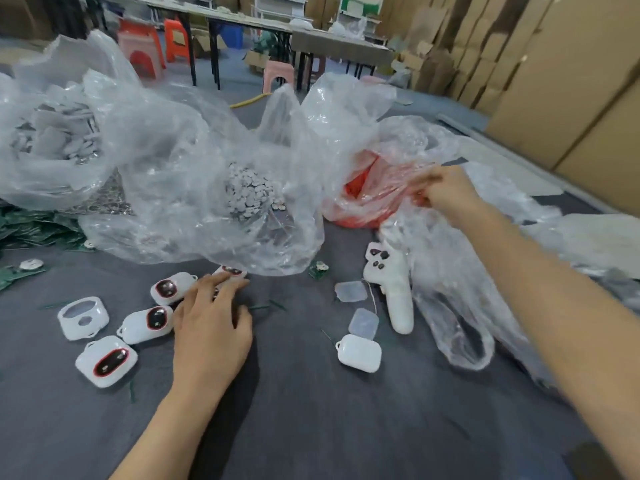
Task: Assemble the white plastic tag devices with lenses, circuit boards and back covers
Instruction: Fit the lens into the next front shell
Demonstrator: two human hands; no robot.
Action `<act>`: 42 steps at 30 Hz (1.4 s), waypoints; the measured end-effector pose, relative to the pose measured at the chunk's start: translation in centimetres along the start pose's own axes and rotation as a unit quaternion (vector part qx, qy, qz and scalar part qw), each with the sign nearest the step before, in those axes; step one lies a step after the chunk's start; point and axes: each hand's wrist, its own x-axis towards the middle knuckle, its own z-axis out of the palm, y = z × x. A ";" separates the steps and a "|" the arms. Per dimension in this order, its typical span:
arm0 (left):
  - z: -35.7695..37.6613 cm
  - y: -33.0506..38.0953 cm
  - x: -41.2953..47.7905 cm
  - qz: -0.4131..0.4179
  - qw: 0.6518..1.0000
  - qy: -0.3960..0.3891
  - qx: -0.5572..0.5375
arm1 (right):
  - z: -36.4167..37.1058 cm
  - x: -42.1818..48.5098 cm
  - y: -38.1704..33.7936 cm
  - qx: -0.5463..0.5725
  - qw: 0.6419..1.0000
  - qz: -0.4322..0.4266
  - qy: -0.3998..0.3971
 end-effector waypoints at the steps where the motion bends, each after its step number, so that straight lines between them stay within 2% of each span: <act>1: 0.0 0.0 -0.1 0.000 1.000 0.000 -0.002 | -1.4 0.4 1.7 -0.017 0.999 0.042 0.021; 3: 0.1 -0.3 -0.2 0.007 1.000 -0.001 -0.009 | -3.2 1.2 5.1 -0.043 0.986 0.129 0.091; 4: 0.1 -0.5 -0.2 0.012 1.000 -0.002 -0.013 | -3.8 1.5 6.5 -0.030 0.974 0.164 0.151; 6: 0.0 -0.7 -0.2 0.018 1.000 -0.005 -0.014 | -5.0 1.7 8.6 -0.004 0.937 0.224 0.268; 7: 0.0 -0.8 -0.2 0.019 1.000 -0.007 -0.012 | -5.6 1.8 9.3 -0.028 0.919 0.263 0.294; 8: -0.1 -0.7 -0.2 0.020 1.000 -0.009 -0.009 | -5.9 1.9 9.9 -0.058 0.917 0.284 0.273; 9: -0.1 -0.7 -0.1 0.021 1.000 -0.013 -0.005 | -5.9 1.8 9.9 -0.081 0.933 0.275 0.219; 11: -0.2 -0.6 -0.1 0.025 0.999 -0.019 0.006 | -5.2 1.6 9.4 -0.151 0.966 0.189 0.095; 13: -0.3 -0.5 -0.1 0.028 0.999 -0.026 0.013 | -4.0 1.5 8.1 -0.257 0.960 0.107 0.023; 14: -0.3 -0.4 -0.1 0.029 0.999 -0.030 0.012 | -3.3 1.6 7.4 -0.273 0.959 0.071 -0.003; 16: -0.4 -0.4 -0.1 0.030 0.999 -0.033 0.003 | -1.8 1.5 5.9 -0.210 0.977 0.026 -0.025; 18: -0.5 -0.4 -0.1 0.029 0.999 -0.034 -0.003 | -0.9 1.0 4.3 -0.029 0.999 0.026 0.006; 20: -0.6 -0.4 -0.2 0.029 0.999 -0.032 -0.007 | -0.5 0.6 3.0 0.151 0.986 0.062 0.030; 21: -0.5 -0.4 -0.2 0.029 0.999 -0.031 -0.009 | -0.7 0.6 2.9 0.188 0.980 0.061 0.028; 25: -0.5 -0.4 -0.1 0.030 0.999 -0.030 -0.005 | -1.8 1.0 3.7 0.197 0.979 0.056 0.015; 27: -0.5 -0.5 -0.2 0.028 0.999 -0.032 -0.001 | -2.5 1.2 4.2 0.237 0.966 0.106 0.013; 29: -0.6 -0.4 -0.2 0.034 0.999 -0.038 0.003 | -3.4 1.4 4.7 0.247 0.952 0.173 0.053; 32: -0.6 -0.4 -0.2 0.032 0.998 -0.047 0.011 | -5.1 1.0 5.4 0.116 0.965 0.207 0.114; 34: -0.7 -0.3 -0.2 0.029 0.998 -0.049 0.012 | -6.3 0.3 6.0 -0.035 0.975 0.209 0.069; 36: -0.8 -0.2 -0.2 0.027 0.998 -0.049 0.010 | -7.0 -0.3 6.3 -0.179 0.961 0.211 -0.012; 39: -0.8 -0.1 -0.3 0.031 0.998 -0.050 0.014 | -6.4 -0.7 6.1 -0.306 0.941 0.125 -0.068; 42: -0.8 -0.1 -0.3 0.036 0.998 -0.049 0.013 | -4.3 -0.4 5.6 -0.301 0.951 0.028 -0.070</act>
